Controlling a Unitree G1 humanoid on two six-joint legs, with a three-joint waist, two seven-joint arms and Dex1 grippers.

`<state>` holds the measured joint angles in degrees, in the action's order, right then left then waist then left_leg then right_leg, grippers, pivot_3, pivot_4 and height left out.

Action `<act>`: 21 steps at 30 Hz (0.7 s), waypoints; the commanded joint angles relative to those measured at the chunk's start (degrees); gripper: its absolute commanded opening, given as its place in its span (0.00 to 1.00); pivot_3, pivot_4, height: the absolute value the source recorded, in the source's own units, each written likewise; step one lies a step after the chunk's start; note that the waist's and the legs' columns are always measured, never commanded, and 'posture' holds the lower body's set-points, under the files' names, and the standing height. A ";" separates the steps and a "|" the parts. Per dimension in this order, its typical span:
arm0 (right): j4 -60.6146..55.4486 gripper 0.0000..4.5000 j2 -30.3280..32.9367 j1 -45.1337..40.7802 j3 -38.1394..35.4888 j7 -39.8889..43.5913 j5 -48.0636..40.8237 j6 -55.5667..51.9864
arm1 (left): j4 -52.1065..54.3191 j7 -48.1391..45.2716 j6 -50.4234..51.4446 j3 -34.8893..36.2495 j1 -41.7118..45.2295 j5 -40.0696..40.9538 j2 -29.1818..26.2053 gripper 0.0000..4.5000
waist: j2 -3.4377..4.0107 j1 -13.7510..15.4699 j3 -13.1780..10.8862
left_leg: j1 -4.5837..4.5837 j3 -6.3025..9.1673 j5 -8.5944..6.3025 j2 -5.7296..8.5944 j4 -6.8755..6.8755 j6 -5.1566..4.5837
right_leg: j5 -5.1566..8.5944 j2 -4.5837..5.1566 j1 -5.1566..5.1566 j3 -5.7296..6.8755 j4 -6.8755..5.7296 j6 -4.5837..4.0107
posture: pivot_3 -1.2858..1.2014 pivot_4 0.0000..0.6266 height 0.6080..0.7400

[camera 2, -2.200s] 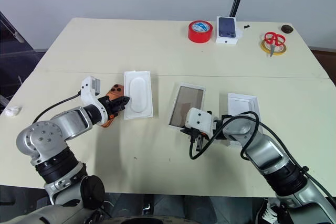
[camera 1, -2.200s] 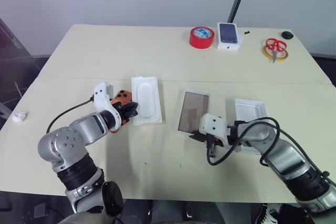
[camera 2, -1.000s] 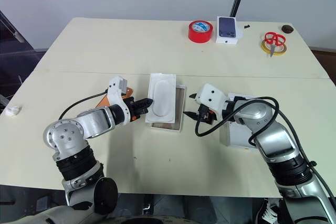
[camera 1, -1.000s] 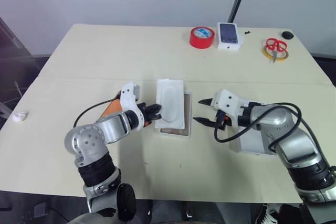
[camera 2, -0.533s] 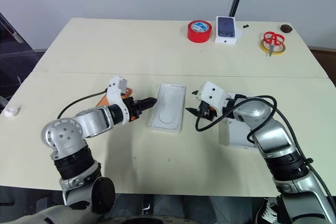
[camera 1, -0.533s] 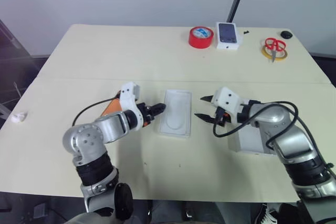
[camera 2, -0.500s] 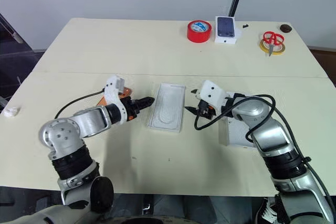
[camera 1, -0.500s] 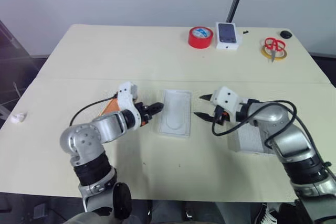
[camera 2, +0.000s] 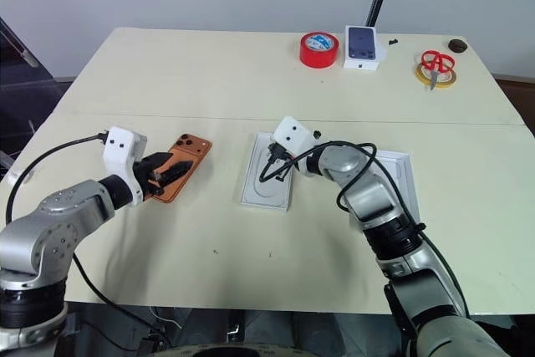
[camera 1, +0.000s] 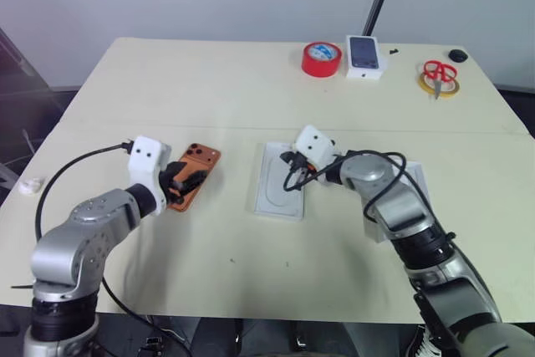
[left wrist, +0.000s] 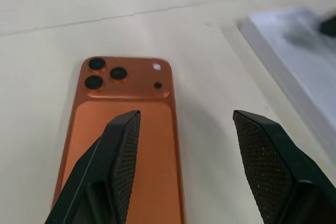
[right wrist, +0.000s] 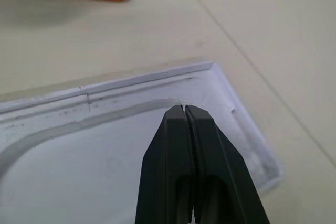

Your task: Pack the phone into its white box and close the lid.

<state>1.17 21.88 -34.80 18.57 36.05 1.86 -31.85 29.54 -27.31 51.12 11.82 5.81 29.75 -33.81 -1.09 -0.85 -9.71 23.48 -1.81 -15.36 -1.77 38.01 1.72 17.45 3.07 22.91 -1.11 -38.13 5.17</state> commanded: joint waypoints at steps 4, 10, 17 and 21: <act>3.33 0.01 -1.57 -1.87 1.84 -2.25 3.68 0.31 | 4.80 -5.69 -8.07 -0.13 -5.75 -0.33 -2.73 0.66 | 0.01 0.02 0.00 | 0.02 -0.01 -0.03 0.06 -0.04 -0.05 | 0.09 0.14 0.03 0.04 0.00 -0.16 | 0.52 0.24 0.84; -0.11 0.01 -1.94 -1.82 1.56 -0.22 2.65 2.09 | 4.09 -1.71 -4.50 4.80 -6.46 2.66 -0.68 0.66 | 0.02 -0.22 -0.01 | 0.02 -0.01 -0.04 0.05 -0.05 -0.08 | 0.00 0.14 0.05 0.04 -0.01 0.01 | 0.52 0.24 0.84; -4.89 0.00 -7.35 -5.51 1.53 1.01 -1.18 -3.71 | -6.33 9.26 7.30 12.52 2.30 5.13 1.74 0.99 | 0.02 -0.25 -0.01 | 0.02 0.02 -0.04 0.03 -0.04 -0.10 | -0.02 0.02 0.06 0.09 -0.09 0.05 | 0.52 0.24 0.84; -2.99 0.00 -11.40 -7.74 7.49 1.00 1.16 -5.83 | -15.52 12.98 12.72 10.80 9.53 3.14 1.45 0.99 | -0.01 -0.23 0.01 | 0.02 0.07 -0.04 0.00 -0.01 -0.10 | -0.02 -0.12 0.08 0.16 -0.12 0.05 | 0.52 0.24 0.84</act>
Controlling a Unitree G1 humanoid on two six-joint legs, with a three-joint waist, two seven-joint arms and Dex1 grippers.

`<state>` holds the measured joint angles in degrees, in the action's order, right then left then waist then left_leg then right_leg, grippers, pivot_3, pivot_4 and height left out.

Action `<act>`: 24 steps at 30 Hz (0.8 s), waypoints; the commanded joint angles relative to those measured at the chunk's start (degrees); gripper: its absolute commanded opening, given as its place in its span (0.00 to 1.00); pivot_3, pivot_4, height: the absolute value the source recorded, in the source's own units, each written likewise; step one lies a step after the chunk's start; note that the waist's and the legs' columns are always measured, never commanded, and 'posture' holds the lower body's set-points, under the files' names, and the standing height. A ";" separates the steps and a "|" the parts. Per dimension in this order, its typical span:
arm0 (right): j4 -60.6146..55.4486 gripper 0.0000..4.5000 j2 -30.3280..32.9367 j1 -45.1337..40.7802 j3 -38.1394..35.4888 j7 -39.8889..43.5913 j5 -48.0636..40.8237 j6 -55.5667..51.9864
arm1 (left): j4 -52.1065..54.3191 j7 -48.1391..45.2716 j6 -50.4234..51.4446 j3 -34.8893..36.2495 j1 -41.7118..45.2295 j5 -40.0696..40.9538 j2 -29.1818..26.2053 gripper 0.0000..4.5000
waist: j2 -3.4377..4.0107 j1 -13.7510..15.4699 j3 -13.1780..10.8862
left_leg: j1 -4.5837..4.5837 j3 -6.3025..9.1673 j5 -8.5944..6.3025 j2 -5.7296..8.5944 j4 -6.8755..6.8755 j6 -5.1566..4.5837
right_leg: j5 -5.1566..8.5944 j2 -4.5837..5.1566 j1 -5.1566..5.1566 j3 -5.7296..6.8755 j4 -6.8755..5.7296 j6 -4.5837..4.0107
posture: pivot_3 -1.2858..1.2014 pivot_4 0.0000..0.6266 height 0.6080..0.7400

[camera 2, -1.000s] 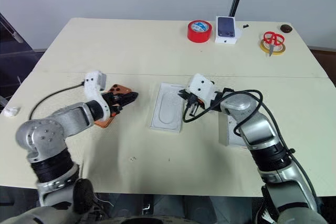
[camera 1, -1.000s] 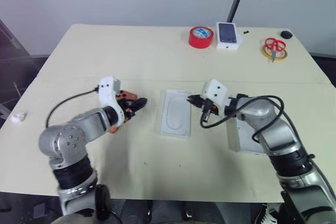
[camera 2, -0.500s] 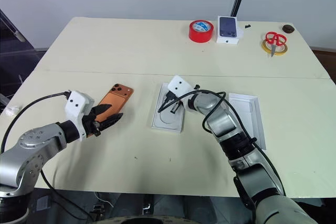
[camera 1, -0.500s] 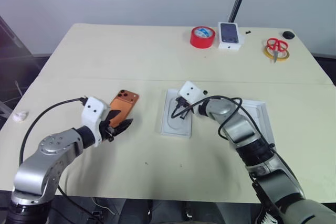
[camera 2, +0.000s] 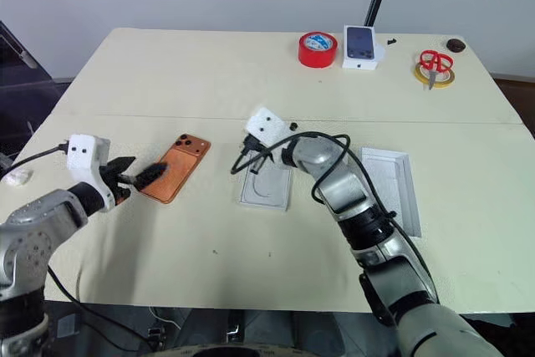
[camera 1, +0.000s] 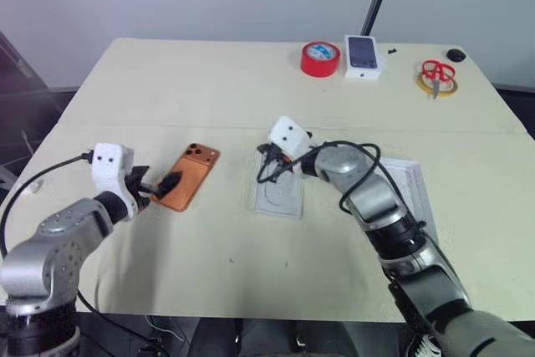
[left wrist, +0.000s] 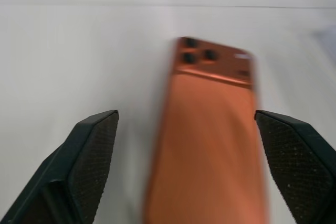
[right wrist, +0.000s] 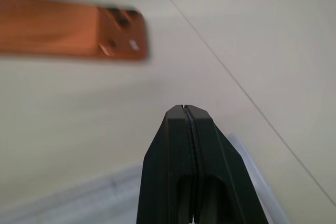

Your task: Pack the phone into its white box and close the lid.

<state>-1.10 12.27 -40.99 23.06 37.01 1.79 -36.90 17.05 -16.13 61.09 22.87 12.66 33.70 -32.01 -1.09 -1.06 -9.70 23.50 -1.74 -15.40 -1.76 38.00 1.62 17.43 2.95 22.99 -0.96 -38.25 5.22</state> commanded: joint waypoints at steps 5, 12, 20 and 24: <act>3.89 0.00 -5.94 -3.97 8.06 -0.58 3.42 -3.70 | -9.38 0.54 7.72 -4.12 7.76 -0.35 0.06 0.99 | -0.02 0.13 0.01 | 0.11 -0.02 0.01 0.01 0.03 0.01 | 0.00 0.01 0.11 0.01 -0.03 0.00 | 0.52 0.24 0.84; 5.01 0.00 -5.94 -3.68 12.55 0.69 5.84 -4.32 | -4.03 -3.66 15.41 -7.38 7.10 4.38 1.96 0.99 | -0.01 0.14 0.03 | 0.09 -0.01 0.02 0.04 0.02 0.04 | 0.00 0.12 0.11 -0.02 -0.07 0.00 | 0.52 0.24 0.84; 4.55 0.00 -4.48 -2.65 14.50 2.16 7.42 -3.51 | 5.07 -2.52 23.65 -5.31 4.45 8.19 8.87 0.99 | -0.02 0.31 0.06 | 0.09 -0.01 0.01 0.20 0.02 0.03 | 0.00 0.33 0.08 0.01 -0.03 0.00 | 0.52 0.24 0.84; 4.51 0.00 -4.56 -2.58 14.51 2.63 7.79 -3.17 | 7.51 -1.28 27.29 -1.83 4.94 8.65 13.47 0.99 | -0.01 0.22 0.08 | 0.08 0.00 0.01 0.20 0.02 0.03 | 0.00 0.33 0.05 0.02 -0.03 0.00 | 0.52 0.24 0.84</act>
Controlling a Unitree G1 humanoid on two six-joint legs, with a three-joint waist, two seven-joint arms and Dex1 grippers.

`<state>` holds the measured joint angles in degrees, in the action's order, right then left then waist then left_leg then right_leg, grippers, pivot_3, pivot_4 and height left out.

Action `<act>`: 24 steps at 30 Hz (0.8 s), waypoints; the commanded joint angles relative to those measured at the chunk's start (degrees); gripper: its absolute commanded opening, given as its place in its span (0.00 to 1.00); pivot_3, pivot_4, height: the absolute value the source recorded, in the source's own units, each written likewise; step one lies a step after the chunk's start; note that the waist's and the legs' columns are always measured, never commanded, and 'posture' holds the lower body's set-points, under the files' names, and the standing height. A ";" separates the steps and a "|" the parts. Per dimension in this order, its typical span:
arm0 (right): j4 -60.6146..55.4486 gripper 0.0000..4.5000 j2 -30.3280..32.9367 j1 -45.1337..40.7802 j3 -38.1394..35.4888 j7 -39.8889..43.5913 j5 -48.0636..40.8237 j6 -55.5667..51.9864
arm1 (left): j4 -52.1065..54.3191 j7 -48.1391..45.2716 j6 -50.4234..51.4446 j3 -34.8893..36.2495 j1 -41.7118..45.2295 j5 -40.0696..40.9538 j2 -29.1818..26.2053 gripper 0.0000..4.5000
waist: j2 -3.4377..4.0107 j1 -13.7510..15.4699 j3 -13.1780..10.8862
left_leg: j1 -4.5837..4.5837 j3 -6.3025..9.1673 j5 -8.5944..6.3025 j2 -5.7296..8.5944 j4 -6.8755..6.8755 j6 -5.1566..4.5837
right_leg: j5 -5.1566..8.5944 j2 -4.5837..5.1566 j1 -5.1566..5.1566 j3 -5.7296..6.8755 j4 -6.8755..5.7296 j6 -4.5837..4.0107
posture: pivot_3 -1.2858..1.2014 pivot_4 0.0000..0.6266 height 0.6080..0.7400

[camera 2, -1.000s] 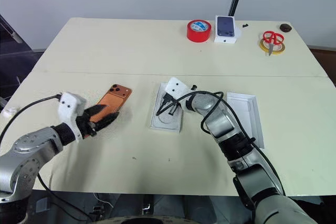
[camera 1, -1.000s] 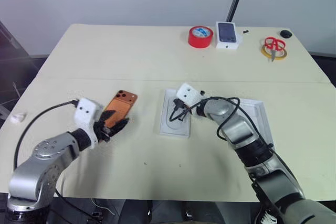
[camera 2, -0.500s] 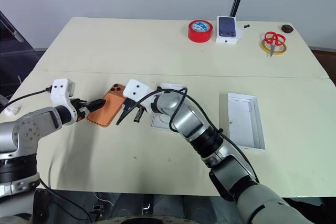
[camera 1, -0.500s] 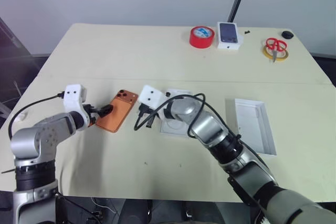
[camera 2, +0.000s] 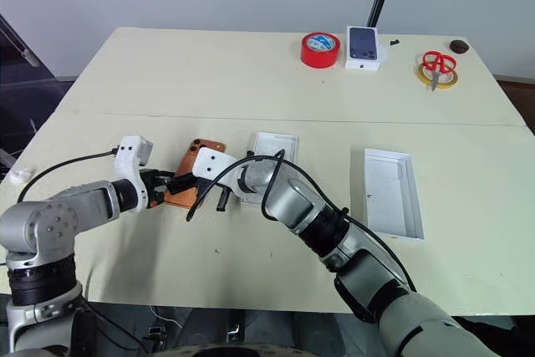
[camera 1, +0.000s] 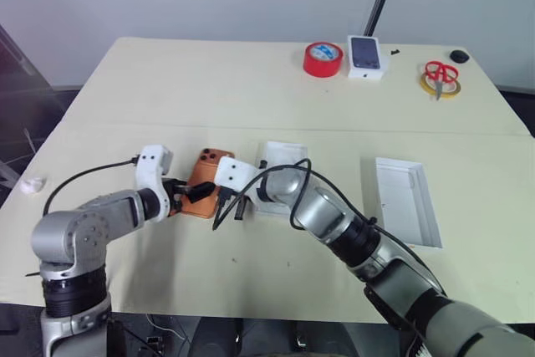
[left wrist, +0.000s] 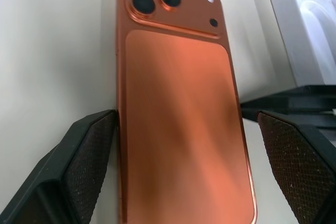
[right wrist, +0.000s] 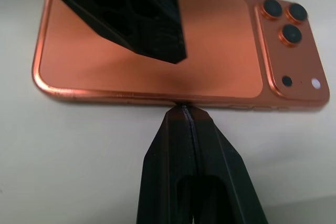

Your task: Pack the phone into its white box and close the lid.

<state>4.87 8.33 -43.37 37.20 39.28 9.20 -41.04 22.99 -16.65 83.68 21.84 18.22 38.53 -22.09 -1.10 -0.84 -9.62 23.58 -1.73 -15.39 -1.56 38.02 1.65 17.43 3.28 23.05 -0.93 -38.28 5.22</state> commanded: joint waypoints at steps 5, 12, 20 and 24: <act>-1.08 0.00 -0.83 -0.12 0.27 0.83 0.97 1.69 | 1.36 0.09 8.34 6.03 1.64 3.07 7.90 0.99 | -0.01 0.05 0.01 | -0.01 0.01 0.00 0.01 0.01 0.00 | 0.00 -0.01 -0.03 0.03 0.00 0.00 | 0.52 0.24 0.84; -0.63 0.00 -0.95 0.04 0.01 1.08 1.35 2.23 | -1.34 1.12 8.82 12.38 3.63 2.63 8.81 0.99 | -0.01 -0.20 0.01 | -0.01 0.02 0.01 0.00 0.01 0.01 | 0.00 -0.04 -0.02 0.03 0.01 0.00 | 0.52 0.24 0.84; -0.73 0.00 -0.96 0.22 -0.32 0.96 1.55 2.40 | -4.79 2.09 8.82 17.43 4.52 5.99 8.83 0.88 | -0.02 -0.31 0.00 | -0.01 0.03 0.01 -0.02 0.00 0.03 | 0.00 -0.04 0.00 0.03 0.00 0.00 | 0.52 0.24 0.84; -0.70 0.00 -0.91 0.10 -0.43 0.80 1.73 2.71 | -5.86 2.97 8.82 18.53 4.47 7.29 8.98 0.50 | -0.04 -0.31 -0.01 | 0.00 0.03 0.01 -0.02 -0.02 0.04 | 0.00 -0.04 0.03 0.03 0.00 0.00 | 0.52 0.24 0.84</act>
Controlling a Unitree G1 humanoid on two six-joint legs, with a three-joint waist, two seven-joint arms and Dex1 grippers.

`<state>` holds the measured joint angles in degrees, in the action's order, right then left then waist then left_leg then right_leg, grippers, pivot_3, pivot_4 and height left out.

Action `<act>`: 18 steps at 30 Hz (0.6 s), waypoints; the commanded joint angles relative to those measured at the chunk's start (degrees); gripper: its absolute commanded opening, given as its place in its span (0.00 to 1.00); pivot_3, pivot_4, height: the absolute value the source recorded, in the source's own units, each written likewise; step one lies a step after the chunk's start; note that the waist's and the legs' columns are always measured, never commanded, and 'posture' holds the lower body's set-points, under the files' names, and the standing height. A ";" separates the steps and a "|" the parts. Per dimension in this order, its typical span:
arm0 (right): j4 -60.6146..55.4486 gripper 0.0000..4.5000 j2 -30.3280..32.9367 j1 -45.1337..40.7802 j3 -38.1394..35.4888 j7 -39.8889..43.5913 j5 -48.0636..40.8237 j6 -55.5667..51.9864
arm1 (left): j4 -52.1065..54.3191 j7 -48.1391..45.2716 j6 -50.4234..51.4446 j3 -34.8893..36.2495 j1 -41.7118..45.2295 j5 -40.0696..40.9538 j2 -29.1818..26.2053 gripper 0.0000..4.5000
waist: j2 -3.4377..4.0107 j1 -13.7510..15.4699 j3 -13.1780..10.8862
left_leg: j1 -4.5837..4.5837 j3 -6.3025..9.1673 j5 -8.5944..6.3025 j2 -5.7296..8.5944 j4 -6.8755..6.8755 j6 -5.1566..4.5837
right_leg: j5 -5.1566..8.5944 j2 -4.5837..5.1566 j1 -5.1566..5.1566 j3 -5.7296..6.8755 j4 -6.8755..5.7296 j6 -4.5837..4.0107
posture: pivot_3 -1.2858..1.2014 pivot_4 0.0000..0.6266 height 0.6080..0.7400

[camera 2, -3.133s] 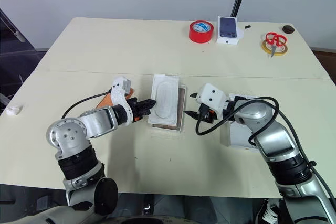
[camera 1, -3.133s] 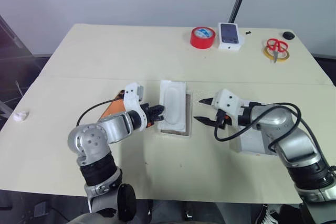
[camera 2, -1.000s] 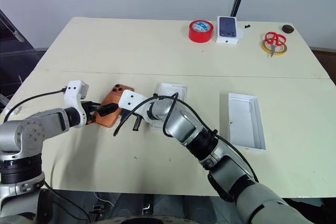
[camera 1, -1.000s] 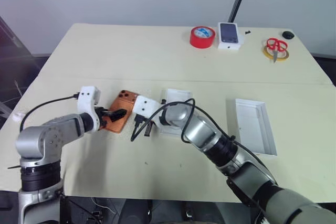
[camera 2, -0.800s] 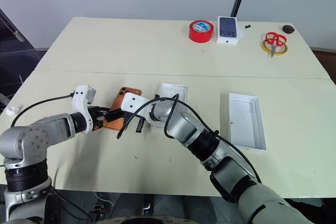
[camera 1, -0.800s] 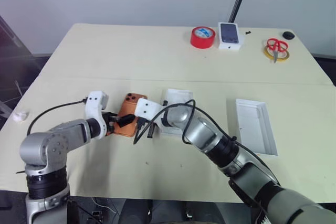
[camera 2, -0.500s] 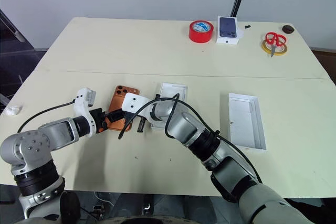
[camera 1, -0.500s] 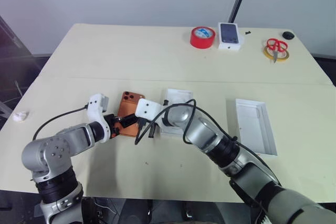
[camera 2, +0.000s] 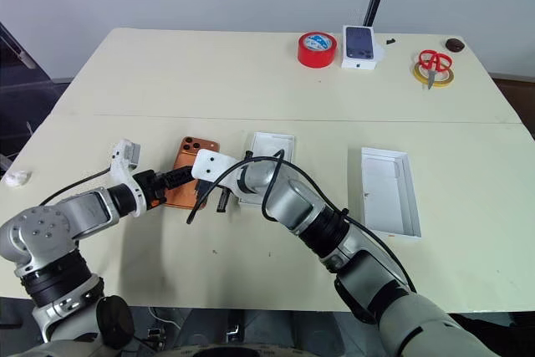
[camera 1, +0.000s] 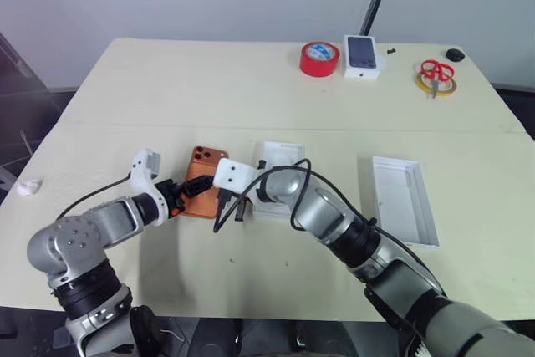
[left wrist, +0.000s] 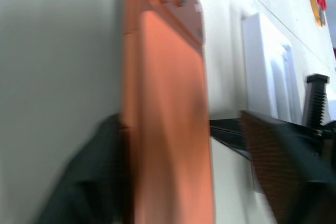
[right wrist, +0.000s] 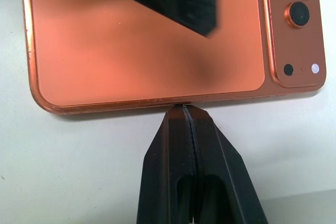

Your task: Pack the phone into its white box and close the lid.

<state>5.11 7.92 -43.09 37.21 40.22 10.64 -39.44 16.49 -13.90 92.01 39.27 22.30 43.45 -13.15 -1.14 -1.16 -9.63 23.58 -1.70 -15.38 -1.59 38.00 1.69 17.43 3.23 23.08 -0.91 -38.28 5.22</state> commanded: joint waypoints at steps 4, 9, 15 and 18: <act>-1.30 0.00 -0.37 -0.10 -0.76 -0.48 0.61 1.08 | -0.25 1.52 0.49 3.90 0.67 4.98 0.76 0.08 | -0.02 0.05 0.01 | 0.00 0.00 0.00 0.00 0.00 0.01 | 0.00 0.01 0.00 0.00 0.00 0.00 | 0.52 0.24 0.84; -5.34 0.00 1.36 -0.19 -3.13 -0.36 0.32 -0.32 | -0.77 5.85 0.49 8.29 0.95 10.38 2.01 0.00 | -0.03 0.00 0.01 | 0.00 0.02 0.00 0.00 -0.02 0.03 | 0.00 0.02 0.01 0.00 0.00 -0.01 | 0.52 0.24 0.84; -13.52 0.00 6.63 1.42 -11.39 2.25 -4.32 0.79 | -0.02 13.40 0.49 13.02 4.58 18.37 7.07 0.00 | -0.11 0.31 -0.05 | 0.08 0.05 0.00 0.01 -0.02 0.02 | 0.00 0.03 0.04 0.02 0.05 0.00 | 0.52 0.24 0.84; -18.19 0.00 11.49 4.47 -19.37 5.20 -9.55 3.77 | 1.75 17.80 0.49 12.62 6.78 22.55 10.79 0.00 | -0.15 0.77 -0.06 | 0.19 0.10 0.00 0.05 0.01 0.02 | -0.01 0.06 0.05 0.09 0.11 0.00 | 0.52 0.24 0.84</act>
<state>-9.44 18.14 -39.03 22.32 44.10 3.65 -37.57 15.42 2.65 92.01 52.20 27.60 61.43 -3.09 -1.28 -0.39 -9.69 23.85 -1.58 -15.39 -1.49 38.03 1.68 17.42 3.35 23.13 -0.78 -38.13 5.23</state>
